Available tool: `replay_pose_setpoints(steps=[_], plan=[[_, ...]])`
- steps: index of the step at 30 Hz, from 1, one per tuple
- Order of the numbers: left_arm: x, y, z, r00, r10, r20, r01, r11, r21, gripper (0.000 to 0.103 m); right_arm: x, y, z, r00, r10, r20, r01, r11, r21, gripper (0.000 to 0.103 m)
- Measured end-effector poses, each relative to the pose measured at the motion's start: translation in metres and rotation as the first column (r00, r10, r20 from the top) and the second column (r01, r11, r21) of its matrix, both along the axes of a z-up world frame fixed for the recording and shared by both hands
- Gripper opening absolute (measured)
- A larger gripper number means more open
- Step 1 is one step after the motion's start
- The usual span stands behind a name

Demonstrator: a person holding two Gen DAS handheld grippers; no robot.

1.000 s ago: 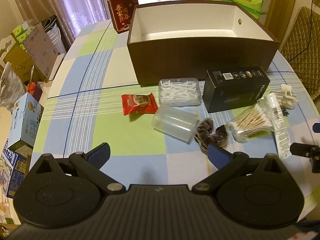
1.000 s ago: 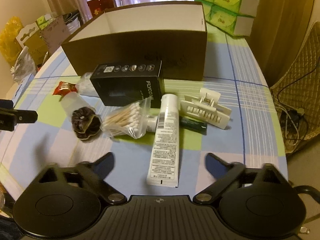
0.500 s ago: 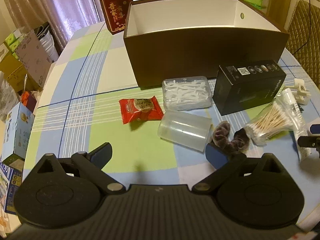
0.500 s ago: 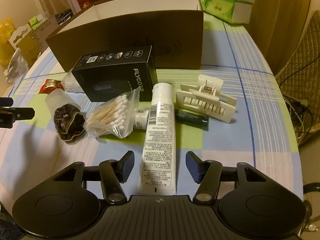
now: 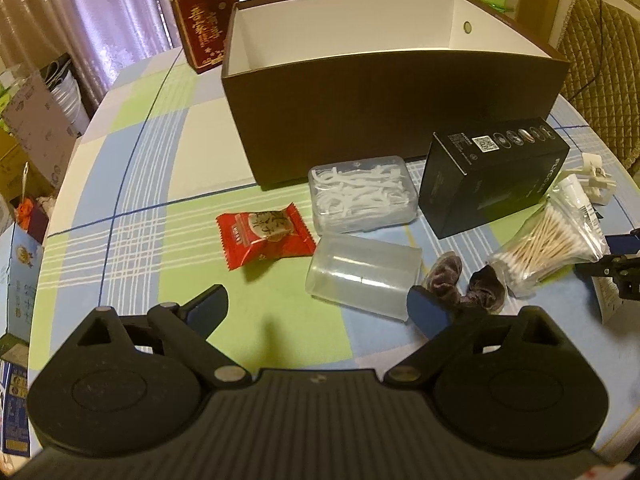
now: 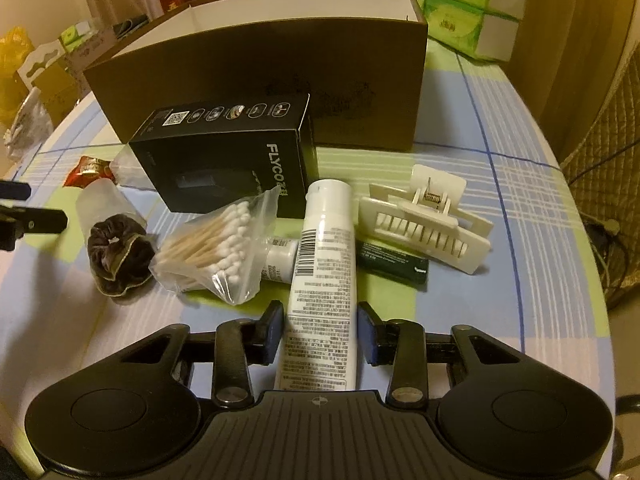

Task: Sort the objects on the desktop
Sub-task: 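Close right tool on white lotion tube while left tool grasps clear plastic cylinder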

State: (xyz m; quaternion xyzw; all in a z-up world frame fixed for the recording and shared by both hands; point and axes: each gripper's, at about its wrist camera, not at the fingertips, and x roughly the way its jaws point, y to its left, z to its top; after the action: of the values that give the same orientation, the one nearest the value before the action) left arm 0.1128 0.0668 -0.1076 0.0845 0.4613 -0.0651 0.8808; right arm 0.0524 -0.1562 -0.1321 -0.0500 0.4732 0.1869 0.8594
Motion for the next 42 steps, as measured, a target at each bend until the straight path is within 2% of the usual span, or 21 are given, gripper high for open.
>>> replay_pose_setpoints(steps=[8, 13, 17, 19, 20, 21, 29, 30, 32, 33, 36, 38, 40, 42], plan=[[0.006, -0.004, -0.009, 0.996, -0.089, -0.013, 0.089, 0.996, -0.012, 0.094, -0.003, -0.014, 0.001, 0.999, -0.029, -0.029, 0.029, 1.0, -0.005, 0.036], [0.017, -0.011, -0.023, 0.986, -0.163, -0.041, 0.163, 0.987, 0.003, 0.089, -0.008, -0.023, 0.003, 0.998, -0.05, -0.031, 0.05, 0.999, -0.022, 0.036], [0.026, -0.012, -0.03, 0.979, -0.194, -0.06, 0.193, 0.981, -0.017, 0.088, -0.011, -0.026, 0.003, 0.997, -0.065, -0.035, 0.064, 0.998, -0.025, 0.036], [0.03, -0.012, -0.033, 0.977, -0.204, -0.067, 0.202, 0.979, -0.028, 0.08, -0.012, -0.027, 0.004, 0.997, -0.068, -0.035, 0.067, 0.997, -0.026, 0.036], [0.031, -0.011, -0.035, 0.976, -0.204, -0.073, 0.202, 0.979, -0.032, 0.078, -0.013, -0.027, 0.004, 0.997, -0.067, -0.035, 0.066, 0.997, -0.027, 0.036], [0.032, -0.01, -0.036, 0.976, -0.205, -0.079, 0.202, 0.979, -0.041, 0.069, -0.013, -0.027, 0.004, 0.997, -0.067, -0.035, 0.066, 0.997, -0.027, 0.036], [0.005, 0.007, -0.035, 0.988, -0.115, -0.106, 0.111, 0.993, -0.041, 0.069, -0.014, -0.027, 0.004, 0.998, -0.038, -0.04, 0.036, 0.999, -0.033, 0.037], [0.0, 0.008, -0.034, 0.989, -0.104, -0.107, 0.101, 0.994, -0.036, 0.07, -0.013, -0.027, 0.004, 0.998, -0.035, -0.043, 0.034, 0.999, -0.032, 0.037], [-0.005, 0.008, -0.032, 0.99, -0.1, -0.103, 0.097, 0.995, -0.03, 0.08, -0.01, -0.028, 0.004, 0.999, -0.024, -0.047, 0.023, 0.999, -0.025, 0.038], [-0.006, 0.007, -0.032, 0.99, -0.1, -0.096, 0.098, 0.995, -0.022, 0.082, -0.008, -0.028, 0.004, 0.999, -0.015, -0.047, 0.014, 1.0, -0.023, 0.039], [-0.002, 0.001, -0.032, 0.992, -0.099, -0.084, 0.099, 0.995, 0.004, 0.082, -0.004, -0.027, 0.004, 0.999, 0.0, -0.049, -0.001, 1.0, -0.023, 0.055], [0.003, -0.004, -0.033, 0.993, -0.091, -0.077, 0.092, 0.996, 0.013, 0.082, -0.002, -0.026, 0.004, 0.999, 0.006, -0.046, -0.007, 1.0, -0.028, 0.056], [0.009, -0.007, -0.034, 0.994, -0.083, -0.075, 0.084, 0.996, 0.019, 0.074, 0.0, -0.026, 0.004, 0.999, 0.008, -0.045, -0.009, 1.0, -0.024, 0.056], [0.012, -0.009, -0.037, 0.994, -0.075, -0.08, 0.077, 0.997, 0.018, 0.07, 0.004, -0.025, 0.004, 0.999, 0.008, -0.04, -0.009, 1.0, -0.018, 0.056]])
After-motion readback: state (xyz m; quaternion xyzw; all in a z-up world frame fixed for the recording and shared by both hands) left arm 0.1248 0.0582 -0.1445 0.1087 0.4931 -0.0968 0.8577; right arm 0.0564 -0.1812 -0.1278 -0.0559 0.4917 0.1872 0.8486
